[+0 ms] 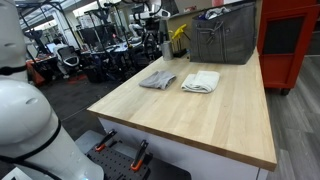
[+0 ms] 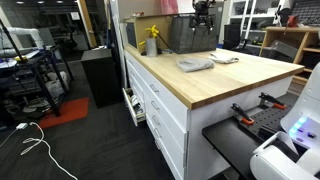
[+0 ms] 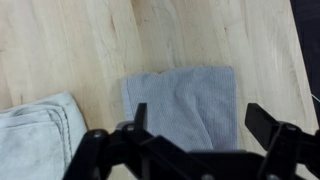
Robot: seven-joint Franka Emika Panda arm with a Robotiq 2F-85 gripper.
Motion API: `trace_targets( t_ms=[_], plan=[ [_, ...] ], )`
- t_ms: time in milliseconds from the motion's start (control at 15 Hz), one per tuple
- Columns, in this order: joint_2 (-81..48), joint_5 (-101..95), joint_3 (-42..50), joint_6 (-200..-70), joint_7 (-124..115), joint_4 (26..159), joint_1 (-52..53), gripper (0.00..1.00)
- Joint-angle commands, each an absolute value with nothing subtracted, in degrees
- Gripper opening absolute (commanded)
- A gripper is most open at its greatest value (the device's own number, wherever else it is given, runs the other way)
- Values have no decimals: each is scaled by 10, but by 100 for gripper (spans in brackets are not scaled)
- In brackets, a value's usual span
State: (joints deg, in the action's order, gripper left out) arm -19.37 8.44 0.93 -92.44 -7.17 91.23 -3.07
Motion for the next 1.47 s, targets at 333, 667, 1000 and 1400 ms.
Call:
trace_targets(
  t_ms=[333, 667, 1000, 1400],
  plan=[
    [-320, 136, 13, -901, -69, 781, -51, 100],
    [-393, 160, 15, -903, -121, 704, -56, 100],
    [-456, 160, 17, -900, -158, 638, -60, 100],
    [-518, 152, 22, -882, -192, 571, -65, 100]
  ],
)
